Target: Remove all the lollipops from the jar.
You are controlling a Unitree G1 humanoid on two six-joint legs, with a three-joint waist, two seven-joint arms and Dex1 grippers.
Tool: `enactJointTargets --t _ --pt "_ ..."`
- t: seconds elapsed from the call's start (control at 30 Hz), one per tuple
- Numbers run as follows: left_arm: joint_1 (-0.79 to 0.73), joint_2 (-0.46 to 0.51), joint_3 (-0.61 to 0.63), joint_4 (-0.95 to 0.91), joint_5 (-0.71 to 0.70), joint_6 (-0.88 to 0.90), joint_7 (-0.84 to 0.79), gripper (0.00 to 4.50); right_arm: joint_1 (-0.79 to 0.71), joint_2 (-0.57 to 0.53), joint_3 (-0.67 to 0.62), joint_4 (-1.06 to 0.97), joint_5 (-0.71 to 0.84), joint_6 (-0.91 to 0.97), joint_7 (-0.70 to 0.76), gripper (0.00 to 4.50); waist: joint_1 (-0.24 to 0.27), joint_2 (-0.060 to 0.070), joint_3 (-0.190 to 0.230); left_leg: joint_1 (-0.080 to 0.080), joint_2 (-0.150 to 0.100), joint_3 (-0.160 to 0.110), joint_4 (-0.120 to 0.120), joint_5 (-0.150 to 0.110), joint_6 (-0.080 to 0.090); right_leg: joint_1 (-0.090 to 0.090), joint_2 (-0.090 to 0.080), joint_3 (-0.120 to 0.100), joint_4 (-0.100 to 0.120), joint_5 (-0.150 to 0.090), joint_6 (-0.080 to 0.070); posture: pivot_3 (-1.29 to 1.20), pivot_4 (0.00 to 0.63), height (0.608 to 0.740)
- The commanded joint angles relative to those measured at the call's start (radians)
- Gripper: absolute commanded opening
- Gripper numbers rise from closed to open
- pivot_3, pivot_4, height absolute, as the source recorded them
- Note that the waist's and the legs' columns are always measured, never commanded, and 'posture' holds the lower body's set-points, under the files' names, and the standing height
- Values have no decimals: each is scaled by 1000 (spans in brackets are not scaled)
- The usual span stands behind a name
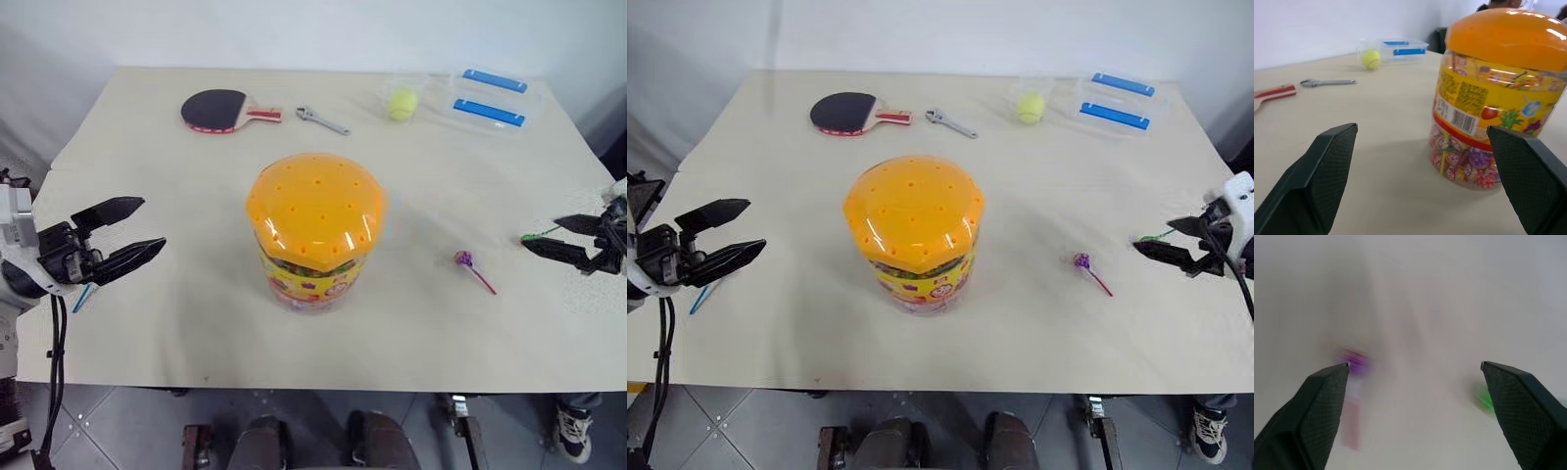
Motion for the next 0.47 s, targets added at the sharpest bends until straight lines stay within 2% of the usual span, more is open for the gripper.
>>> enactJointTargets --t 0.03,0.23,0.47 --pt "18 -11 3 -60 -22 12 24 4500 62 48 22 -141 84 -58 92 4468 1 0 0 0 0 0 1 0 0 0 0 0 0 0 0 0 150 740" --pt "145 -26 30 -151 -42 62 52 4500 69 134 129 -123 75 -209 177 4468 0 0 0 1 -1 -4 2 0 1 1 -2 2 -1 1 2 0 150 740" --pt "272 -29 98 -240 -83 114 105 4500 40 196 175 -38 31 -283 113 4468 0 0 0 1 0 -7 1 0 1 1 -1 2 -1 1 2 0 150 740"
